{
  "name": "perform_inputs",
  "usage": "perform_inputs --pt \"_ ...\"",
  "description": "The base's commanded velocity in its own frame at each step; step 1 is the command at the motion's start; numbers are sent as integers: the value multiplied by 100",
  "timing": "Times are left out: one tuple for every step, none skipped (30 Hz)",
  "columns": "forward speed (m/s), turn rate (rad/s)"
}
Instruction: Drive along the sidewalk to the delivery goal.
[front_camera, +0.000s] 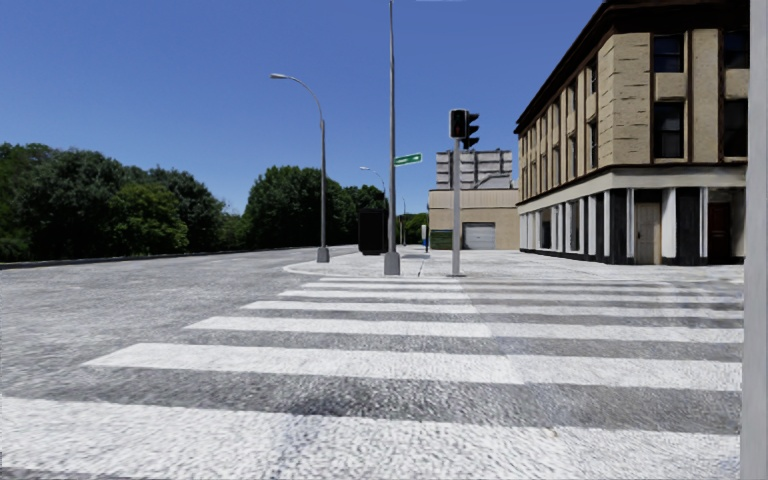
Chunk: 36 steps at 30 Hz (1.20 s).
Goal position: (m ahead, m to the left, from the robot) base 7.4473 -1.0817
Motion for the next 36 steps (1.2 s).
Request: perform_inputs --pt "200 -30" --pt "200 -20" --pt "200 -16" --pt "200 -9" --pt "200 -3" --pt "200 -3" --pt "200 -2" --pt "200 -1" --pt "200 -1" --pt "200 -1" --pt "200 -1" --pt "200 0" --pt "200 0" --pt "196 0" --pt "189 0" --pt "189 0" --pt "175 0" --pt "151 0" --pt "136 0" --pt "128 -11" --pt "128 -11" --pt "125 -20" --pt "125 -32" --pt "124 -37" --pt "124 -38" --pt "124 -38" --pt "124 -39" --pt "124 -39" --pt "124 -39" --pt "124 -39" --pt "124 -39" --pt "124 -39" --pt "124 -39" --pt "124 -39" --pt "124 -39" --pt "124 -38"
